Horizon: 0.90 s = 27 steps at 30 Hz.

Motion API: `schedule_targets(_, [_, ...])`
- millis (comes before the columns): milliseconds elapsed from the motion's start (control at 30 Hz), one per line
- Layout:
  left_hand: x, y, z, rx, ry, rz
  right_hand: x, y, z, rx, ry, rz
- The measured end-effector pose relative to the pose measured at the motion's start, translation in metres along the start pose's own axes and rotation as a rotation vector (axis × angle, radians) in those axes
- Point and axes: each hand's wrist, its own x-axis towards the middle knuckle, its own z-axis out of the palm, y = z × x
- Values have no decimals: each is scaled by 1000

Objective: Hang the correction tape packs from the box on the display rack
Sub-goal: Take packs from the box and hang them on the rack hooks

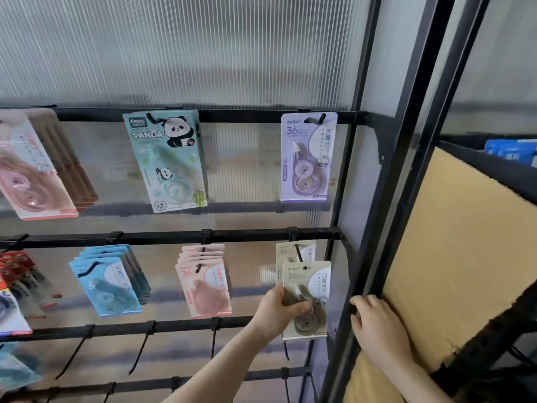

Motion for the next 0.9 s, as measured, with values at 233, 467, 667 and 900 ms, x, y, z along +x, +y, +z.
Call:
schedule_targets(233, [6,-9,-3,-16,43,-21,0,0,-2,0,-8,-19])
schedule_targets(467, [32,-10,-11,117,80,-32,-1,2,-2,17,-7,-42])
schedule_targets(667, [50,-8,-17,220,102,-20,-2,1,-1,18,-16,-45])
schedule_targets(900, [46,-11,-22,270,189,-7,-3,1,-4,40,-23,-73])
